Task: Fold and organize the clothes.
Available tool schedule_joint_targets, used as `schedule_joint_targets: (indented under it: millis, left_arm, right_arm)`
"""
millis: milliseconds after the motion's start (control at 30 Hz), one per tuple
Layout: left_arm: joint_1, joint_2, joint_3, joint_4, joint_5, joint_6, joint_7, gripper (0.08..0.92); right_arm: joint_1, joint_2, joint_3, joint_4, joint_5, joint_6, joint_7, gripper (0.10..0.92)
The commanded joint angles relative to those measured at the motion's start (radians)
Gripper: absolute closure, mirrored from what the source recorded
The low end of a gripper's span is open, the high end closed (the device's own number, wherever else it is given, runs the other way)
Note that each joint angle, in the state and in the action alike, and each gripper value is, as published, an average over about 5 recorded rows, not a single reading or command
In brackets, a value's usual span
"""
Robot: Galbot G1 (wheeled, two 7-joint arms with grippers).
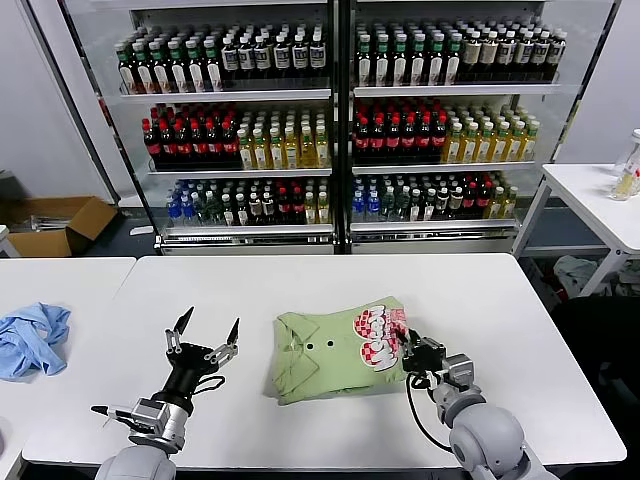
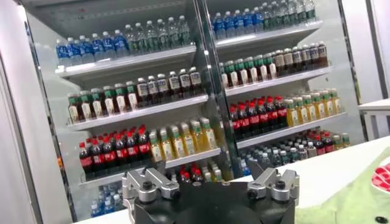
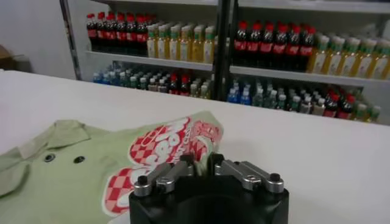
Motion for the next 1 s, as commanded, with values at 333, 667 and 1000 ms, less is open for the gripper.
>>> schedule_joint_targets:
  millis: [333, 667, 1000]
  left_arm:
    - [-0.061, 0.000, 0.008, 0.073, 0.072, -0.098, 0.003, 0.177]
    - [-0.114, -0.021, 0.011, 0.123, 0.074, -0.144, 0.048, 0.177]
    - [-0.117, -0.025, 0.008, 0.131, 0.074, -0.147, 0.049, 0.177]
  right_arm:
    - [-0.039, -0.031, 0.105, 0.024, -0.142, 0.140, 0.003, 0.446]
    - [0.004, -0.064, 0.160, -0.079, -0.163, 0.205, -0.006, 0.210]
    - [-0.001, -0.071, 0.171, -0.074, -0.175, 0.223, -0.011, 0.203]
